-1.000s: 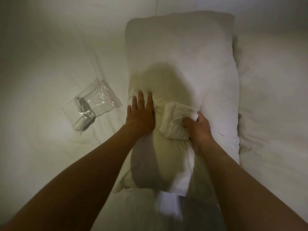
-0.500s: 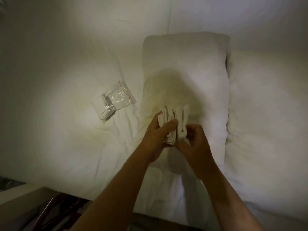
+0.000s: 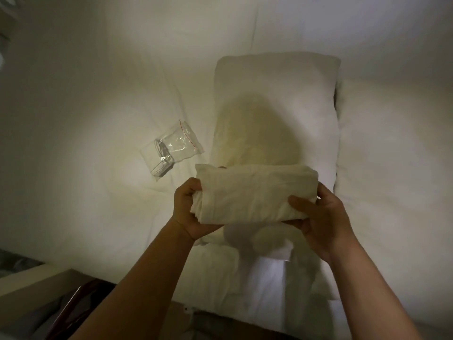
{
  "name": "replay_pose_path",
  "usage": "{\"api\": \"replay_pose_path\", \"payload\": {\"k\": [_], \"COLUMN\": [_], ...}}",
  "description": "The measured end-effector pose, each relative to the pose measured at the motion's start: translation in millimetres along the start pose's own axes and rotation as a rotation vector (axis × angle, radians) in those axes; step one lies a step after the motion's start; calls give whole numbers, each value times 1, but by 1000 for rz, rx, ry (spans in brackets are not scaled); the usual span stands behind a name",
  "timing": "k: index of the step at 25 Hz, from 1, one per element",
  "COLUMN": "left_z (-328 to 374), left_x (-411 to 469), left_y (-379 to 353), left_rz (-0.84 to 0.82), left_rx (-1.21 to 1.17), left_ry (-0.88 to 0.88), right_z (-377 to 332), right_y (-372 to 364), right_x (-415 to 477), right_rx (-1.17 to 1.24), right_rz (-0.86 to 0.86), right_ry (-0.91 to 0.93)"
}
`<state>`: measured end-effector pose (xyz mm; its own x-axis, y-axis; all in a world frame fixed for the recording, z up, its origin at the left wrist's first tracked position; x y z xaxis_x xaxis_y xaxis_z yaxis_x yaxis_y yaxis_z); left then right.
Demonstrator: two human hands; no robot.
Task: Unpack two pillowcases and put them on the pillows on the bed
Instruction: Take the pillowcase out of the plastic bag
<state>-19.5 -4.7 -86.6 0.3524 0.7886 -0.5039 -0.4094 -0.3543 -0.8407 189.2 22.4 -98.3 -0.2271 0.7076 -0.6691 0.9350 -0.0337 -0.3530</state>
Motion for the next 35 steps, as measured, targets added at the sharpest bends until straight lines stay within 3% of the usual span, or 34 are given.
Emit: {"api": "replay_pose_path", "payload": {"k": [3,6,9,12,17,18,20,22,23,27,29,32,35], "left_z": [-2,1,0,6,21,19,16,15,15,3,-6,-18,-14], "left_x": [-4,-8,-8,-8,-16,-18,-18,-11,-7,5,11,17,16], "left_y": [8,8,-3,1,20,24,26,19,13,-30,-48,-51,-36], "left_rz": [55,93,96,240,400,444,476,466,460,412,304,149,189], "left_rx": [31,126,264,217,156,168,199,204,216,571,723,748,952], "left_ry": [-28,-37,-28,-80,-147,-122,-95,-122,-149,-179,-134,-31,-9], "right_z": [-4,7,6,18,24,22,14,-3,-7,3,-2,-15,-10], "right_y": [1,-11,-18,-5,8,11,20,11,-5,-79,-86,-73,-55], "right_x": [-2,-6,-16,-17,-25,-29,-34,-39,-41,-38,-32,-29,-28], "right_rx": [-321,-44,-79,-168,57,32,-399,-887,-940,-729,-743,-751,-651], "right_rz": [70,34,39,90,3,-21,-15,48,19,-194,-134,-3,22], "right_ry": [57,8,36,35,-43,-40,13,114,161,133,208,299,247]}}
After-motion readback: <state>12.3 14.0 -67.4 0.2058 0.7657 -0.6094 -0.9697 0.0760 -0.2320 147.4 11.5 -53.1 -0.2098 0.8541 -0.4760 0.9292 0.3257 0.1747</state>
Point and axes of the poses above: each hand's wrist, its own x-axis towards the middle knuckle, its own y-axis out of the back of the hand, z = x × y, the point moved 9 cm from there along x, towards the middle knuckle, and after that the axes turned 6 degrees about -z, right-handed, at the moved point
